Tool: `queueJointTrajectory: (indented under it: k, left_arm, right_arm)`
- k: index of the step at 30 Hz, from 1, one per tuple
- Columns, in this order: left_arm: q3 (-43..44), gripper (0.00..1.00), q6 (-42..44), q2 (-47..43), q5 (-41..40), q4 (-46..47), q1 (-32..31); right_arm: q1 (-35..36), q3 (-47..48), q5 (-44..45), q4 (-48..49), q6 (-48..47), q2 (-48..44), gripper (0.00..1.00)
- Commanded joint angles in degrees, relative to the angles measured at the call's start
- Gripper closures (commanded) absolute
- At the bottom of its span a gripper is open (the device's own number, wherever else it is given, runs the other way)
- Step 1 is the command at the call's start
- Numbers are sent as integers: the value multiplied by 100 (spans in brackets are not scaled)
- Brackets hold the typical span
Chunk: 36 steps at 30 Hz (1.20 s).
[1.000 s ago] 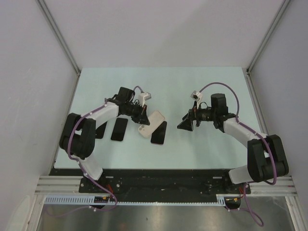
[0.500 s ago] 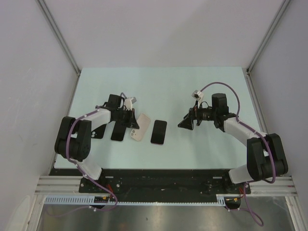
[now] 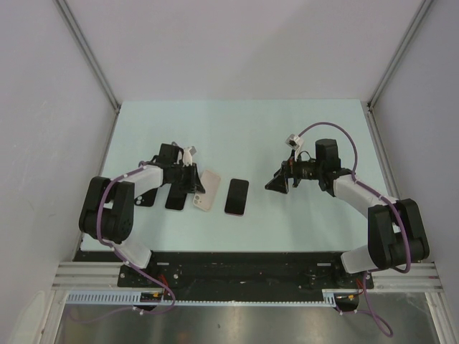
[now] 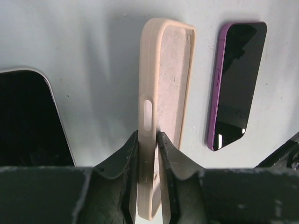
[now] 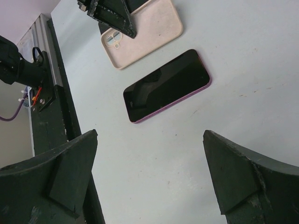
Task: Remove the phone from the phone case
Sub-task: Place the phone case at the center of the board.
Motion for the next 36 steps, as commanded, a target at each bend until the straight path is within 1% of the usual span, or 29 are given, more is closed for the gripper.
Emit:
queueJointTrajectory:
  k: [1,2,4,7,8,15,18,21,22,24,25,26,31,36]
  left_arm:
    - [-102,74,-279,-79,-200,122,39]
    - [-111,68,-270,-61,-182,157,39]
    - [-111,64,-288,-9,-138,157,39]
    - [-102,55,-305,18,-15,192,13]
    - [-111,53,-314,18,-15,192,12]
    - [-111,49,-288,-17,72,210,-84]
    - [-94,43,-279,-61,73,192,-163]
    - [-137,27,-270,-157,125,201,-251]
    - [-138,17,-262,-175,117,201,-269]
    - [-138,11,-235,-245,134,192,-269]
    - [-129,2,-235,-280,108,184,-269]
    - [-137,0,-218,-324,12,184,-269]
    - [-138,0,-139,-535,-147,140,-243]
    - [187,0,19,-711,-86,-88,-137]
  right_arm:
    - [32,198,59,102,-171,-32,0]
    - [49,198,68,93,-189,-24,0]
    - [76,198,94,67,-233,-41,0]
    - [94,198,121,58,-277,-24,0]
    - [94,198,129,49,-286,-15,0]
    - [111,198,138,31,-330,-15,0]
    - [120,198,147,31,-356,-15,0]
    - [120,198,182,14,-382,-6,0]
    - [120,198,182,-3,-391,3,0]
    - [120,198,165,5,-382,-6,0]
    - [129,198,165,23,-374,-15,0]
    - [120,198,165,23,-356,-15,0]
    - [120,198,173,23,-365,-6,0]
    - [94,198,173,23,-365,-59,0]
